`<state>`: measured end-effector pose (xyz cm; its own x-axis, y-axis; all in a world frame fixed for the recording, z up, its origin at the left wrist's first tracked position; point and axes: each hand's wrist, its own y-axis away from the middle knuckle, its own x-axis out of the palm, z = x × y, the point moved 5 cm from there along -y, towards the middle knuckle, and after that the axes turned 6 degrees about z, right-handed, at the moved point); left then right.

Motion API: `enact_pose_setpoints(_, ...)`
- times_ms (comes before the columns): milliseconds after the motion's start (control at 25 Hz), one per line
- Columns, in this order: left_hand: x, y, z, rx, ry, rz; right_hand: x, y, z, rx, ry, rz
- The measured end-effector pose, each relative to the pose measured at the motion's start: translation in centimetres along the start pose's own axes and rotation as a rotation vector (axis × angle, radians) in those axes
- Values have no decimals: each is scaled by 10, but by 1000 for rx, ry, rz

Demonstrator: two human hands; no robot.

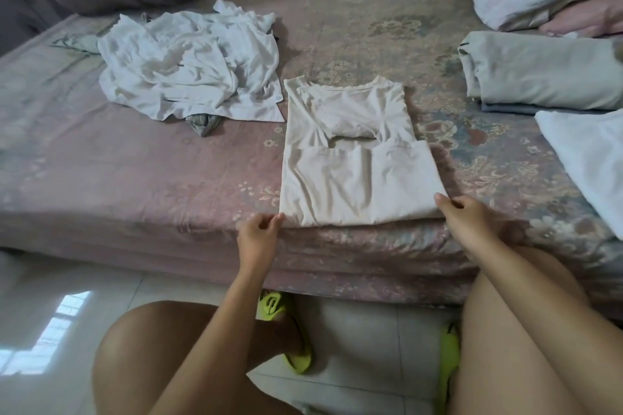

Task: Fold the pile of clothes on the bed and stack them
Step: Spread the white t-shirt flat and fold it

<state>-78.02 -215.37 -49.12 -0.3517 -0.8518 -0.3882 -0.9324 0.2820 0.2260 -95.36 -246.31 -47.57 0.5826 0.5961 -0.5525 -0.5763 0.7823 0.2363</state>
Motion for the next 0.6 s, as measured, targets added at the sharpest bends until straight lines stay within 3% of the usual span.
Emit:
enact_pose_setpoints(80,4,7,-5,73,38,-40,11,5,-4,-3,-4,28)
enact_pose_setpoints(240,-11,2,-6,105,134,-103,-7,3,-12,16,142,-120)
enact_pose_setpoints(440,-17,-12,14,-48,-142,79,-9,-5,-16,61,434,25)
enact_pose_setpoints(600,-10,-36,-24,30,-322,58,-14,-22,10,-11,227,-11)
